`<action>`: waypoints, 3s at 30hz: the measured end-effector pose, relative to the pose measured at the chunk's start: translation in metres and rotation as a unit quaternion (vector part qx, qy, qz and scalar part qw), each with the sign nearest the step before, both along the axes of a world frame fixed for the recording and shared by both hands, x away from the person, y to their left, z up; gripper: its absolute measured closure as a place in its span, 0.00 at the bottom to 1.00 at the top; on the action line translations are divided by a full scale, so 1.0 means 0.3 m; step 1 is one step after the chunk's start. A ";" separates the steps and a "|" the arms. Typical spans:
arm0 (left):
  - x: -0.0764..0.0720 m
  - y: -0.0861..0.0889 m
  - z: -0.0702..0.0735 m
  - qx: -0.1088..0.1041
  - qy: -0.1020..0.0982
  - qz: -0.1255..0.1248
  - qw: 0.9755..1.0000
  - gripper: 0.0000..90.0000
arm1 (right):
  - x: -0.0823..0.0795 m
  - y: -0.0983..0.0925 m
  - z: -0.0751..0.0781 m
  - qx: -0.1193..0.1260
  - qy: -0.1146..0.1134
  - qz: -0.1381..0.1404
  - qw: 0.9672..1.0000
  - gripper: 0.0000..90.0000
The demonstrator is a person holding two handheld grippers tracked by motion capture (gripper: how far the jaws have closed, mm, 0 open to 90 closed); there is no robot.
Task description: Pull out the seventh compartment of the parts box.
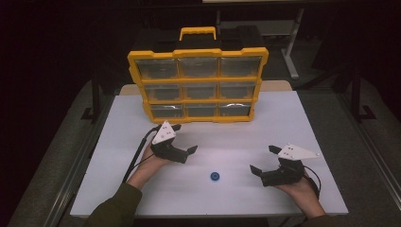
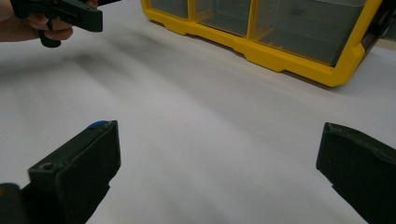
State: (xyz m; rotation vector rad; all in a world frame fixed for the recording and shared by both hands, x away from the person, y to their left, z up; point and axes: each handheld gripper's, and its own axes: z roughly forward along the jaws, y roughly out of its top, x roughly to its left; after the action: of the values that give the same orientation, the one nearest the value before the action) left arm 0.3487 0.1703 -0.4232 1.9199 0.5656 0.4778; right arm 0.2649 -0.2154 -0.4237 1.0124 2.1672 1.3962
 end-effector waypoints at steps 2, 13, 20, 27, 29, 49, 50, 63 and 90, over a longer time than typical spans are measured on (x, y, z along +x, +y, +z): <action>-0.002 -0.001 0.000 0.005 -0.004 0.000 1.000 0.00 | 0.000 0.000 0.000 0.000 0.000 0.000 1.000 0.00; -0.013 -0.014 -0.005 0.027 -0.023 0.002 0.999 0.00 | 0.000 0.001 0.000 -0.001 -0.001 0.001 1.000 0.00; -0.017 -0.018 -0.007 0.044 -0.035 0.003 0.998 0.00 | 0.000 0.001 0.000 -0.001 -0.003 0.001 1.000 0.00; -0.021 -0.023 -0.010 0.061 -0.049 0.004 0.997 0.00 | -0.001 0.002 0.000 -0.001 -0.001 0.001 1.000 0.00; -0.022 -0.025 -0.010 0.066 -0.055 0.004 0.996 0.00 | -0.001 0.001 0.000 -0.001 -0.001 0.001 1.000 0.00; -0.031 -0.030 -0.011 0.099 -0.087 0.006 0.991 0.00 | -0.001 0.002 0.001 -0.001 -0.002 0.002 1.000 0.00; -0.031 -0.030 -0.011 0.102 -0.089 0.006 0.991 0.00 | -0.001 0.002 0.001 -0.001 -0.002 0.002 1.000 0.00; -0.038 -0.040 -0.017 0.127 -0.110 0.007 0.986 0.00 | 0.000 0.002 0.001 -0.001 -0.002 0.002 1.000 0.00; -0.043 -0.045 -0.014 0.184 -0.154 0.006 0.971 0.00 | 0.001 0.000 0.000 -0.001 -0.003 0.002 1.000 0.00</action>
State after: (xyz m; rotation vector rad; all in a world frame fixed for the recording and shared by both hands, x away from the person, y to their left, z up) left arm 0.3357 0.1568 -0.4275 2.1338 0.2996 0.9224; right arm 0.2651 -0.2153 -0.4236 1.0032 2.1668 1.3975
